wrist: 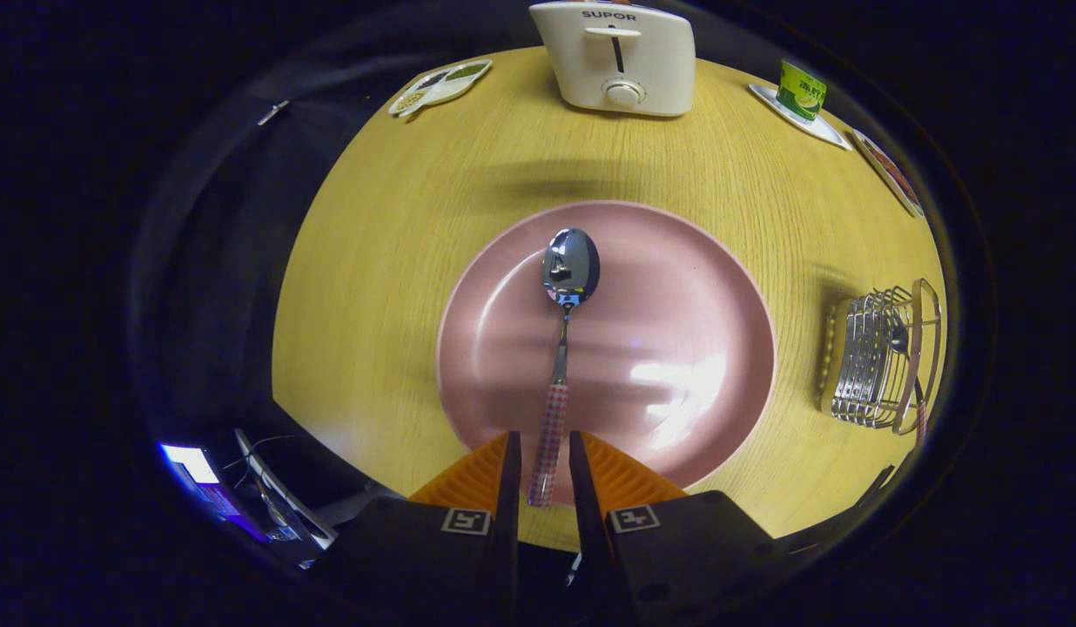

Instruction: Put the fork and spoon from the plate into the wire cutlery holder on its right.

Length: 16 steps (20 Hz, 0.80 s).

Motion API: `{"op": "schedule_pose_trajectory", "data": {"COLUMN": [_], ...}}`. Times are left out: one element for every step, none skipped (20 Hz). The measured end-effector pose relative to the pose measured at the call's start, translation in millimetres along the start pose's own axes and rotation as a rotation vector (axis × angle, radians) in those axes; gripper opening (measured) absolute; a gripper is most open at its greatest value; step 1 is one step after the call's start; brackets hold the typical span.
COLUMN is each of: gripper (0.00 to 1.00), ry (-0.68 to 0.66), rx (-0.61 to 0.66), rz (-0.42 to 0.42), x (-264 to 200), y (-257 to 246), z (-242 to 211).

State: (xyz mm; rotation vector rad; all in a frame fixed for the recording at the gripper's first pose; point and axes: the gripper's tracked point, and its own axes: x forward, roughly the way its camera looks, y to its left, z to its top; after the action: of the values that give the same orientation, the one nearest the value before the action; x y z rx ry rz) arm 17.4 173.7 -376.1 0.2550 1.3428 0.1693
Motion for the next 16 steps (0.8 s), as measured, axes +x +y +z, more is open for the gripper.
{"op": "schedule_pose_trajectory", "data": {"gripper": [0.35, 0.35, 0.35, 0.35, 0.31, 0.22, 0.13, 0.09, 0.08, 0.08, 0.08, 0.08, 0.08, 0.08, 0.08, 0.08], "ry": [0.004, 0.005, 0.008, 0.013, 0.017, 0.015, 0.019, 0.018, 0.014, 0.013, 0.012, 0.011, 0.014, 0.009, 0.018, 0.032], "rx": [-0.001, -0.007, -0.017, -0.026, -0.019, -0.007, -0.011, -0.014, -0.005, 0.009, 0.016, 0.008, -0.005, -0.017, -0.036, -0.06], "rz": [-0.014, -0.03, -0.045, -0.046, -0.054, -0.053, -0.046, -0.037, -0.02, 0.007, 0.033, 0.061, 0.084, 0.107, 0.13, 0.144], "x": [5.0, 10.0, 14.7, 18.8, 20.7, 18.4, 14.7, 10.0, 6.6, -1.5, -11.5, -24.4, -40.6, -60.5, -80.8, -103.0], "y": [-0.3, -1.3, -2.8, -3.0, -5.4, -6.5, -8.2, -9.6, -11.0, -10.3, -10.0, -10.5, -13.8, -17.8, -23.5, -32.1], "z": [-0.2, -0.5, -0.2, -0.8, -2.1, -1.2, -2.0, -1.0, -0.4, 0.0, 1.7, 3.9, 4.6, 8.3, 9.2, 10.0]}}
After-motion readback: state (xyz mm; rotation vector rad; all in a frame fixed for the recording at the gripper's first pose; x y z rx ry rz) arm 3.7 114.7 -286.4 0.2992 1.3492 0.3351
